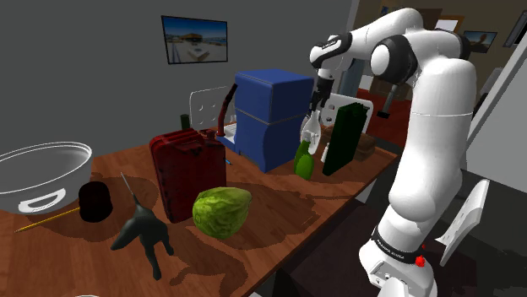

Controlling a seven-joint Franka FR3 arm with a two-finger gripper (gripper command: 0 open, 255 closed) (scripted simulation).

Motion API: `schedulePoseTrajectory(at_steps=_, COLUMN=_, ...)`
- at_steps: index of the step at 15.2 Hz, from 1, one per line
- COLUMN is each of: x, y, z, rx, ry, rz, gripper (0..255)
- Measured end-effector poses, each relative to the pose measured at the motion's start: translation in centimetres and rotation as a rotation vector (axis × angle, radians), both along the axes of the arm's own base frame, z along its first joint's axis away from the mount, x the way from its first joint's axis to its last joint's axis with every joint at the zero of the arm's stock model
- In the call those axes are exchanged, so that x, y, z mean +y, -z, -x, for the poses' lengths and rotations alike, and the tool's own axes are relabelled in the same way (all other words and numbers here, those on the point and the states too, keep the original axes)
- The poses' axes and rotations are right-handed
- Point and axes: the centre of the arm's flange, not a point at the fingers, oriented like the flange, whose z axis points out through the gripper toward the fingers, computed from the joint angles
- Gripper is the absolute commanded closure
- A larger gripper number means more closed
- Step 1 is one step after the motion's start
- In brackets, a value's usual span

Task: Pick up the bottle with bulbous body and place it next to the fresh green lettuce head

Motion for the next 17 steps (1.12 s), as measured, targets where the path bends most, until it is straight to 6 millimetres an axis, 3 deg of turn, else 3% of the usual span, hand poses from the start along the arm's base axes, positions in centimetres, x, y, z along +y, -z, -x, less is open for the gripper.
schedulePoseTrajectory(at_steps=2, x=-1.6, y=0.7, z=-0.4, rx=-0.001, ry=0.004, rz=-0.001, gripper=0)
schedulePoseTrajectory(at_steps=9, x=-2.1, y=4.2, z=-0.7, rx=-0.004, ry=0.006, rz=0.002, gripper=0)
schedulePoseTrajectory(at_steps=15, x=-2.1, y=4.5, z=-0.8, rx=-0.003, ry=0.005, rz=0.001, gripper=0)
schedulePoseTrajectory(at_steps=16, x=-2.1, y=4.5, z=-0.8, rx=-0.004, ry=0.006, rz=0.002, gripper=255)
schedulePoseTrajectory(at_steps=17, x=-2.0, y=4.3, z=-0.8, rx=-0.007, ry=0.003, rz=0.001, gripper=255)
